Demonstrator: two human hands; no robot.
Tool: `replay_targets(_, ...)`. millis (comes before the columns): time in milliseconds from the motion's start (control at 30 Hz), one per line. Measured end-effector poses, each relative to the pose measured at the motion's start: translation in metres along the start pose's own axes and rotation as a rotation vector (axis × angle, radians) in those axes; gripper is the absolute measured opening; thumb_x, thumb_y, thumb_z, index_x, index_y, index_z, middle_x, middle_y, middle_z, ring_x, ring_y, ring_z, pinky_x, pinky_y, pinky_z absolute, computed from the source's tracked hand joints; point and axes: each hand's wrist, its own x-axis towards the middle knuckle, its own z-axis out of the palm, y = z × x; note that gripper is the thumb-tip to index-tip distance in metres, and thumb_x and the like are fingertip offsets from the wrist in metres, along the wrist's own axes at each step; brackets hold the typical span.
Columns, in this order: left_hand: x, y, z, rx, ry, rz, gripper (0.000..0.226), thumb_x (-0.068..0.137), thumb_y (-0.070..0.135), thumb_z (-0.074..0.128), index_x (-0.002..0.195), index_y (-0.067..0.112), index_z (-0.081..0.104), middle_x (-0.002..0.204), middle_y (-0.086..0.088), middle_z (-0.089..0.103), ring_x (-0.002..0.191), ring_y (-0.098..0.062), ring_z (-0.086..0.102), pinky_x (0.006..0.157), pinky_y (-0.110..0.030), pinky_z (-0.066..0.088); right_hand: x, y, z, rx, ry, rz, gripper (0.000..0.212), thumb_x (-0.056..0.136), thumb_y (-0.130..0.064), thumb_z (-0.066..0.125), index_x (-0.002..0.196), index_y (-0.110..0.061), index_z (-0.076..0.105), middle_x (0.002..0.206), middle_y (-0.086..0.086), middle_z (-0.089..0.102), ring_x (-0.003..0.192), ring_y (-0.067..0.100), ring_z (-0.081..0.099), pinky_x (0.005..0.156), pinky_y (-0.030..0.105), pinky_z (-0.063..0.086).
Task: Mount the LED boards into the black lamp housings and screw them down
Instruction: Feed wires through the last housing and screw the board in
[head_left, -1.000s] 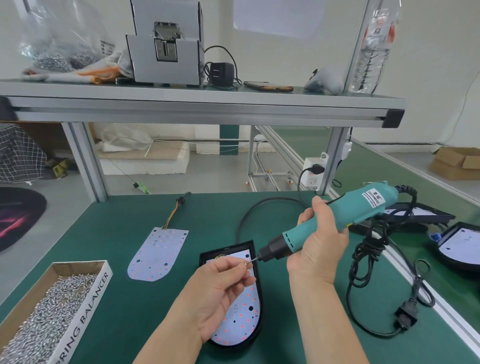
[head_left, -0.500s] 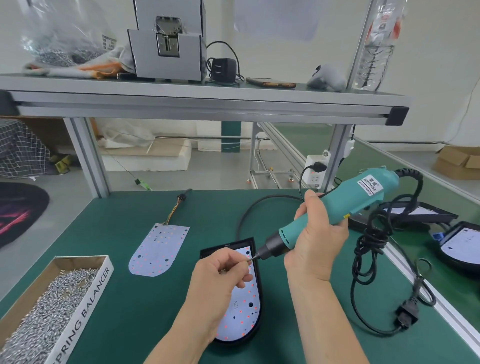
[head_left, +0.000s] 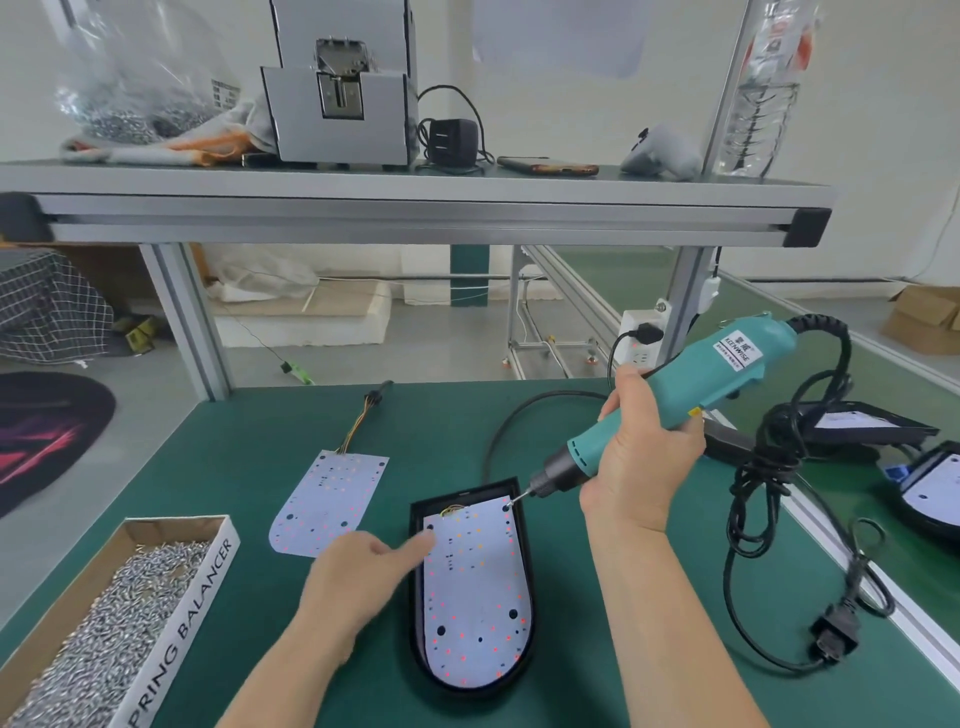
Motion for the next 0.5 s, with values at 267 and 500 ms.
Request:
replay_targets(267,0.015,0.024,0.038,0.081,-0.116,-0.043,0.049,0.056,0.049,0.074,0.061,0.019,0.036,0.046,0.011,0.034,0.051,-0.017,0.034,0.054,-0.024,0.026,0.014,0.020,-0.005,-0.147,-0.039,-0.065,0.020,0.075,-0.018,0.073,0.066,-0.029,0.059,0.058,-0.007,0.055,0.054,0.010,0.050,0.053,0.019,0.045)
replay_targets(500,0.031,0.030,0.048,0.036,-0.217,-0.105,0.045,0.067,0.037,0.082,0.097,0.007,0.065,0.106,-0.009,0.069,0.097,-0.023,0.067,0.079,-0.032,0.051,0.019,0.039,-0.019,-0.296,-0.103,-0.120,0.019,0.078,-0.023,0.073,0.068,-0.028,0.058,0.060,-0.010,0.054,0.056,0.011,0.049,0.054,0.022,0.046)
